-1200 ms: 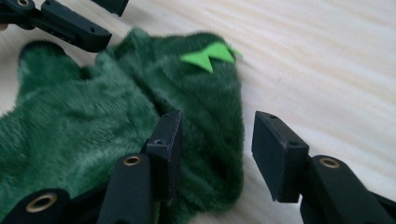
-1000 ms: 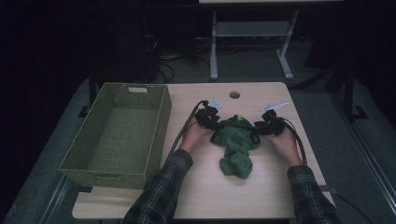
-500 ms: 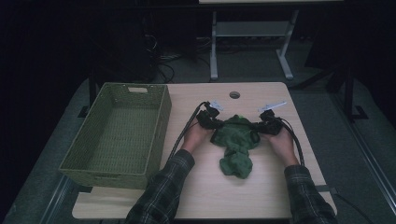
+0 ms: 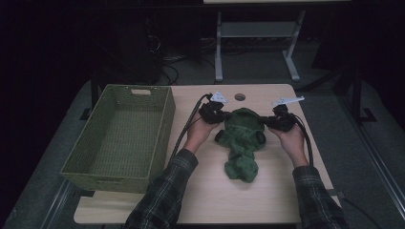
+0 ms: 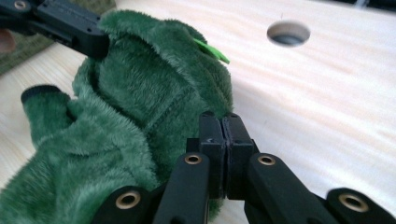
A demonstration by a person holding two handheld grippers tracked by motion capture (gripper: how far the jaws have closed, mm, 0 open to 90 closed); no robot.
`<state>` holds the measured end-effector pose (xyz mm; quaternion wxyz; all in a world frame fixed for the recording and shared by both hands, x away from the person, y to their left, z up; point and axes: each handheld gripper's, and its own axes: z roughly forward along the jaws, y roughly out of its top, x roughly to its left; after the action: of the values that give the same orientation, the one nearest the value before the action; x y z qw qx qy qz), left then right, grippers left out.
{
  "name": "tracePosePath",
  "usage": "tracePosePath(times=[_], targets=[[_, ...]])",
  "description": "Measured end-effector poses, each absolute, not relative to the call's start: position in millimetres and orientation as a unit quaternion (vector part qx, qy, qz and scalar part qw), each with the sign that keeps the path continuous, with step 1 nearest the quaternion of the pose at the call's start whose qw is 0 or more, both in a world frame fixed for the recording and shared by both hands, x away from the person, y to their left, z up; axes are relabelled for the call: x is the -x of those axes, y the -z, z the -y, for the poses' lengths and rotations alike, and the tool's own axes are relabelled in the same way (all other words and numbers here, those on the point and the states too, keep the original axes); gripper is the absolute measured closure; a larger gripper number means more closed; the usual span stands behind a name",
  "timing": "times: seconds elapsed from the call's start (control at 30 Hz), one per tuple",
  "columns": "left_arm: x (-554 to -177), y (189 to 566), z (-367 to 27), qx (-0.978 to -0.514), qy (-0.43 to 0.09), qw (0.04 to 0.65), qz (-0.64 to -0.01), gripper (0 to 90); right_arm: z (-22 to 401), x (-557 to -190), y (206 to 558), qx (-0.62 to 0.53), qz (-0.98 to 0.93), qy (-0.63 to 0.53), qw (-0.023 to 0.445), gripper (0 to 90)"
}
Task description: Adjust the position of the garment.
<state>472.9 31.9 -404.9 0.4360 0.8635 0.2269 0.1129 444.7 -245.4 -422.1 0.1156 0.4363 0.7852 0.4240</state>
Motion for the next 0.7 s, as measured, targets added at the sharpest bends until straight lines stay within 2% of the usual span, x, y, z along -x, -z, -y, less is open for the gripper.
tracePosePath(times=[0.3, 0.7], targets=[[-446, 383, -42, -0.856, -0.124, 0.455, -0.212, 88.5, 249, -422, 400, -0.409, -0.785, -0.448, 0.125, 88.6], [-403, 370, -54, -0.850, -0.123, 0.477, -0.188, 88.4, 249, -381, 386, -0.378, -0.788, -0.472, 0.114, 88.5]])
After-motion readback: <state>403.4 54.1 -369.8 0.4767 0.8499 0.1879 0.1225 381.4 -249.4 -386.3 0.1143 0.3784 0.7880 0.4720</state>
